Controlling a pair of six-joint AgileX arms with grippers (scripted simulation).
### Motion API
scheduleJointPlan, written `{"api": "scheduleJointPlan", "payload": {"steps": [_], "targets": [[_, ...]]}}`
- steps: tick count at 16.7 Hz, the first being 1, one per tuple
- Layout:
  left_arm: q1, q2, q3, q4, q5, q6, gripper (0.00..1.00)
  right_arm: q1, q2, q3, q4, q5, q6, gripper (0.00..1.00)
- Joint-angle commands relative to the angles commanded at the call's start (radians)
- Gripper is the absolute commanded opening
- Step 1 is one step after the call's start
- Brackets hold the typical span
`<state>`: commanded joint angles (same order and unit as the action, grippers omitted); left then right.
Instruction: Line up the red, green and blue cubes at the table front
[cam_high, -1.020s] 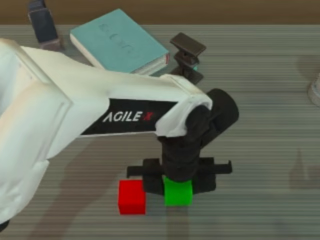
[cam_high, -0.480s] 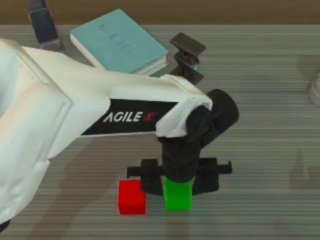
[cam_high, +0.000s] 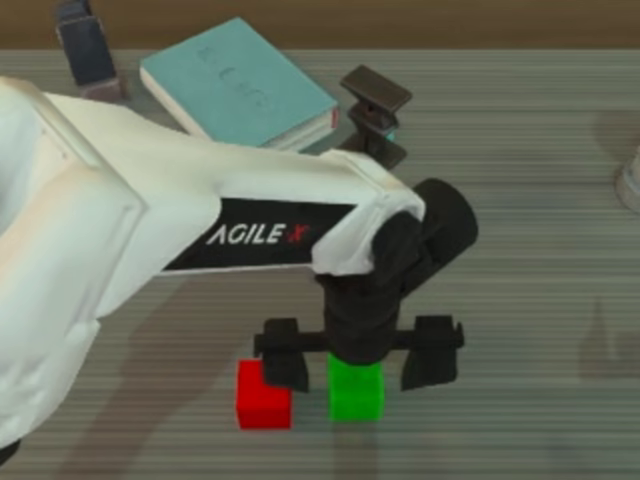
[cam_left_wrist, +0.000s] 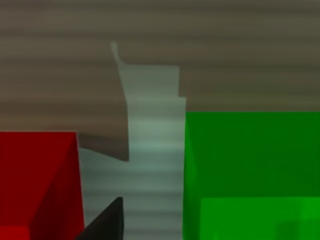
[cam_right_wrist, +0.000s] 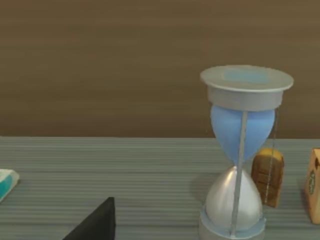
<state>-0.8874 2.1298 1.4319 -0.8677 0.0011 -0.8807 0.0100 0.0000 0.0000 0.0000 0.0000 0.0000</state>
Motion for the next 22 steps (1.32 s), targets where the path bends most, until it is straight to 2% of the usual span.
{"api": "scheduleJointPlan", "payload": {"steps": [5,12,17,20,22], "targets": [[0.000,-0.006,0.015,-0.017,0.000,0.000,1.00,0.000,0.000,0.000,0.000,0.000,0.000,1.00],[0.018,-0.088,0.151,-0.241,-0.001,-0.003,1.00,0.000,0.000,0.000,0.000,0.000,0.000,1.00],[0.016,-0.086,0.155,-0.243,-0.001,0.000,1.00,0.000,0.000,0.000,0.000,0.000,0.000,1.00],[0.081,-0.046,0.214,-0.262,-0.001,0.062,1.00,0.000,0.000,0.000,0.000,0.000,0.000,1.00],[0.176,0.004,0.284,-0.287,0.000,0.139,1.00,0.000,0.000,0.000,0.000,0.000,0.000,1.00]]}}
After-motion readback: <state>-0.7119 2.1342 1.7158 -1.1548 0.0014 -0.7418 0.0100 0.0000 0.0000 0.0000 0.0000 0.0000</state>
